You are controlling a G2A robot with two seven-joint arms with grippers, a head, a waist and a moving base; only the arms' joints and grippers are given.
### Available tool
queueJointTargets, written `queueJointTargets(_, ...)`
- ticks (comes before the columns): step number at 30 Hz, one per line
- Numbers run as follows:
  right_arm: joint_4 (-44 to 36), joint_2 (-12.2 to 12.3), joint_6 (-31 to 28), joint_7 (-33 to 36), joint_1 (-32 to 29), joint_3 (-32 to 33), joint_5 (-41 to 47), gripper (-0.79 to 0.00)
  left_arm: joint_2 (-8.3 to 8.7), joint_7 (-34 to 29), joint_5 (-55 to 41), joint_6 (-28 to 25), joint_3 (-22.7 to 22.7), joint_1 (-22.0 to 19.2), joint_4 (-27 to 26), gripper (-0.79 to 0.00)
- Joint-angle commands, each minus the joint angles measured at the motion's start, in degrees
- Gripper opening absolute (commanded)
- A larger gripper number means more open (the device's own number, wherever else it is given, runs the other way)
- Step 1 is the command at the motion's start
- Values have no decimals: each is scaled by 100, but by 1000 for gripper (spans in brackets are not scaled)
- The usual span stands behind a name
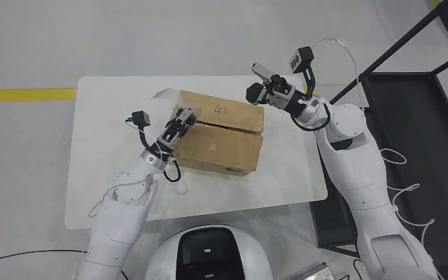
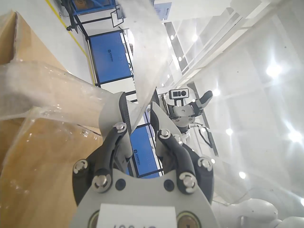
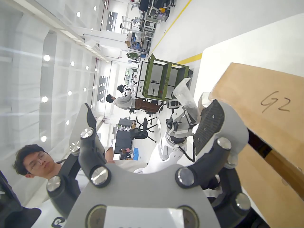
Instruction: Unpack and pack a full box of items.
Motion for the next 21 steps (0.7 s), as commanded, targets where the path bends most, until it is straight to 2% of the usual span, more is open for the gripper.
queueJointTargets(1, 10, -2, -28, 1, 12, -10, -4, 0, 17, -114, 282, -140, 20, -31, -5, -594)
queueJointTargets(4, 10, -2, -28, 1, 12, -10, -4, 0, 36, -230, 615, -329, 67, -84, 31, -597)
queueJointTargets(9, 12, -2, -22, -13, -6, -17, -15, 0, 31, -158, 726, -341, 147, -136, 110, -616)
queueJointTargets(13, 55, 54, 558, 144, -195, -28, -411, 0, 52, -244, 1045, -510, 190, -173, 113, -603)
queueJointTargets(16, 34, 87, 961, 15, -318, 195, -300, 0, 73, -397, 1350, -707, 250, -220, 142, -585)
queueJointTargets(21, -138, 113, 1268, -279, -543, 481, -61, 0, 66, -483, 1403, -742, 409, -293, 229, -585)
